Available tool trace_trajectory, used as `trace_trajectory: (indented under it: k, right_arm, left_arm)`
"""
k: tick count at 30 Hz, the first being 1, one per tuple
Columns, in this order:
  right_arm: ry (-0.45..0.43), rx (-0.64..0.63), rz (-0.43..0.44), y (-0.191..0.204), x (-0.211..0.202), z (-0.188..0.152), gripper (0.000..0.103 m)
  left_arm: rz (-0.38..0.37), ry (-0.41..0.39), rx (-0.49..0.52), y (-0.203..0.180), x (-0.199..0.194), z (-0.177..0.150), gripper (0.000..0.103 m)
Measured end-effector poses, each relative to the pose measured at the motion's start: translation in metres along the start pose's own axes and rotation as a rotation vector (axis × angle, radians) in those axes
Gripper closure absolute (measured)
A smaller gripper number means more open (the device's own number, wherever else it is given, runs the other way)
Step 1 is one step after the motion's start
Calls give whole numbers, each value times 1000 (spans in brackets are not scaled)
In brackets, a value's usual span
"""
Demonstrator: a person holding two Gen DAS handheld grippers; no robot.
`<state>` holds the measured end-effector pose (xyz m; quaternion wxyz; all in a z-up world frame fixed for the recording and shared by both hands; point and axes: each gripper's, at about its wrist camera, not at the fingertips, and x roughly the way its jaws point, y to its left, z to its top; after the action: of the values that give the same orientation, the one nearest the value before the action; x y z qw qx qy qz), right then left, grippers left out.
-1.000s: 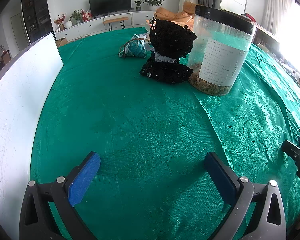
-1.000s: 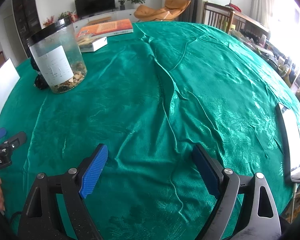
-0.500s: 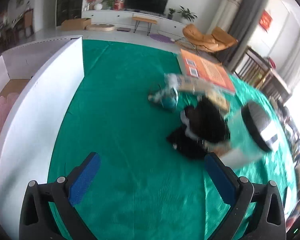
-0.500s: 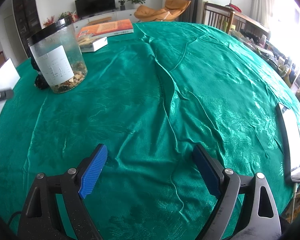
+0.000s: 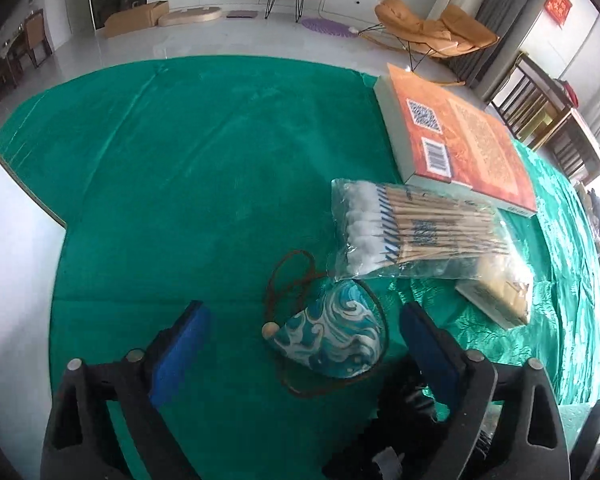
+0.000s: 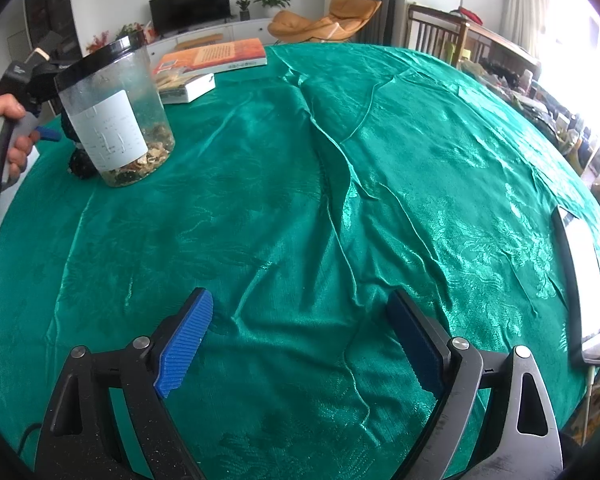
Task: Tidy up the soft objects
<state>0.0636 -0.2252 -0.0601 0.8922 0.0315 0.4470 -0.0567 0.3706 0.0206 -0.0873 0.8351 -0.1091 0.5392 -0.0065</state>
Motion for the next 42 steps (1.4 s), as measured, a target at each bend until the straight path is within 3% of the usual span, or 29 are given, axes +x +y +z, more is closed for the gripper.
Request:
trace_trajectory:
  k: [1, 3, 4, 6, 10, 12, 15, 18, 21, 22, 23, 24, 25, 29, 32, 34, 38, 40, 42]
  right_arm:
    - [1, 0, 0, 0, 0, 0, 10]
    - [3, 0, 0, 1, 0, 1, 10]
    - [4, 1, -1, 1, 0, 1, 10]
    - [4, 1, -2, 1, 0, 1, 9]
    - [5, 2, -3, 1, 0, 2, 9]
    - [5, 1, -2, 1, 0, 2, 9]
    - [5, 1, -2, 2, 1, 2, 9]
    - [5, 1, -3, 2, 1, 2, 9]
    - [4, 0, 0, 2, 1, 2, 9]
    - [4, -1, 2, 2, 1, 2, 9]
    - [3, -2, 3, 2, 1, 2, 9]
    - [3, -3, 5, 2, 1, 2, 9]
    - [3, -4, 6, 2, 1, 2, 9]
    - [3, -4, 8, 3, 2, 2, 9]
    - [1, -7, 14, 3, 1, 2, 9]
    - [-14, -14, 75, 4, -4, 2, 9]
    - [-53, 120, 420, 13, -14, 11, 9]
    - [-34, 154, 507, 30, -12, 24, 9]
    - [-21, 142, 534, 56, -8, 37, 9]
  left_arm:
    - [16, -32, 25, -2, -1, -2, 32]
    - [-29, -45, 83, -5, -6, -7, 59]
    - [-16, -49, 95, -5, -10, -11, 62]
    - [0, -50, 144, -5, -18, -24, 62]
    - [-46, -17, 254, -7, -42, -68, 62]
    - [-42, -7, 213, 4, -59, -94, 62]
    - [-105, 17, 127, 19, -84, -142, 62]
    - [-176, 33, 207, 5, -104, -192, 62]
    - [-110, -21, 254, -6, -123, -220, 60]
    - [-83, -51, 246, -3, -127, -224, 54]
    - [-50, -80, 235, 1, -129, -226, 46]
    - [-17, -100, 226, 3, -128, -225, 26]
    - [18, -115, 217, 4, -126, -225, 14]
    - [16, -138, 235, 10, -120, -229, 14]
    - [85, -148, 296, 5, -108, -233, 14]
    - [105, -191, 312, 4, -106, -239, 12]
    - [173, -272, 294, 12, -111, -246, 15]
    - [157, -273, 271, 19, -110, -247, 21]
    - [157, -247, 265, 23, -106, -249, 22]
